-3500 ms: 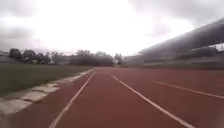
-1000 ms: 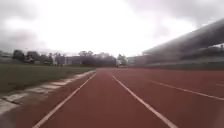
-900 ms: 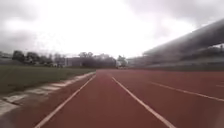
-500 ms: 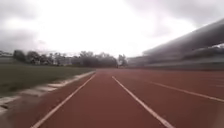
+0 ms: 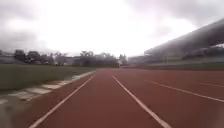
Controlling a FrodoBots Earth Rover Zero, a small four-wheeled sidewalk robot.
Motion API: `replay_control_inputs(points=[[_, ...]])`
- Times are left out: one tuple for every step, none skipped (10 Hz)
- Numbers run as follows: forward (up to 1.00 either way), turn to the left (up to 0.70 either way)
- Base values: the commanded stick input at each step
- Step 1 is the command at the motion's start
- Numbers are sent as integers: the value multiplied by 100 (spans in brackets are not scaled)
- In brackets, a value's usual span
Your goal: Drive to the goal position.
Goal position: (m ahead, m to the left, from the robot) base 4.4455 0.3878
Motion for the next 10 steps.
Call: replay_control_inputs(points=[[70,0],[70,0],[70,0],[70,0],[70,0],[70,0],[70,0],[70,0],[70,0],[70,0]])
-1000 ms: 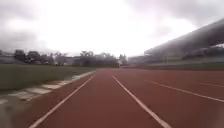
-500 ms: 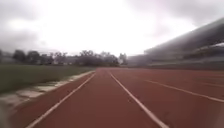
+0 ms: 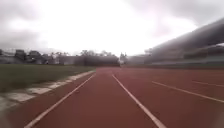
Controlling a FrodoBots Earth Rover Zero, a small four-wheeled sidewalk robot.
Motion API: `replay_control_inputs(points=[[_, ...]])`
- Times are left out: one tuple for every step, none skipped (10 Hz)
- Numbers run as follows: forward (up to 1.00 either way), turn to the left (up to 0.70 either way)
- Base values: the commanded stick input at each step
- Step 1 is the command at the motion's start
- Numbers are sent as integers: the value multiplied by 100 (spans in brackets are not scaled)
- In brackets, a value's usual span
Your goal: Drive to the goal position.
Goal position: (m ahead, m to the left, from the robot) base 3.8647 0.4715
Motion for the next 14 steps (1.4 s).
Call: replay_control_inputs(points=[[70,0],[70,0],[70,0],[70,0],[70,0],[70,0],[70,0],[70,0],[70,0],[70,0],[70,0],[70,0],[70,0],[70,0]])
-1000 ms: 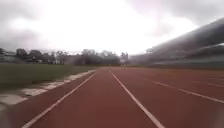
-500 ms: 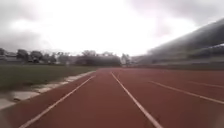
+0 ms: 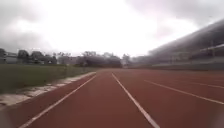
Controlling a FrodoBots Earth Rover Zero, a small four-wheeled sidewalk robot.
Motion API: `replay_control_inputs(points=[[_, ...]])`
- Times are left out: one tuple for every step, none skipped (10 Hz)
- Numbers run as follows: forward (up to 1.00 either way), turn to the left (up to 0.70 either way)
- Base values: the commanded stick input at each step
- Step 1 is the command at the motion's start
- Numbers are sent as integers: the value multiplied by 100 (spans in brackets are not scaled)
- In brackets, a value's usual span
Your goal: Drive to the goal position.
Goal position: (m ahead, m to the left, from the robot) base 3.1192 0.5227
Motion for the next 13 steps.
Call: replay_control_inputs(points=[[70,0],[70,0],[70,0],[70,0],[70,0],[70,0],[70,0],[70,0],[70,0],[70,0],[70,0],[70,0],[70,0]])
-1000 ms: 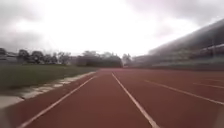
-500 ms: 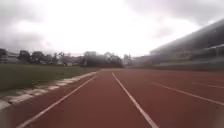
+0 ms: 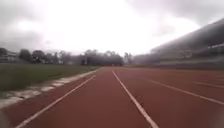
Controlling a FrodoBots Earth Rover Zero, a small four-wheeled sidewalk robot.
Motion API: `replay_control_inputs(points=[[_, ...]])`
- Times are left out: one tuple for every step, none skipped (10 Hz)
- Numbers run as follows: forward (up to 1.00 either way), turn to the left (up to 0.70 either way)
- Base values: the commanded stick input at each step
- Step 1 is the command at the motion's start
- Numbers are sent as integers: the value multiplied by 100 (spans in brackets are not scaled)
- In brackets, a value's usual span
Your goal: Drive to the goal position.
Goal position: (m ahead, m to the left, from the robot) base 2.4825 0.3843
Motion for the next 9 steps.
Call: replay_control_inputs(points=[[70,0],[70,0],[70,0],[70,0],[70,0],[70,0],[70,0],[70,0],[70,0]])
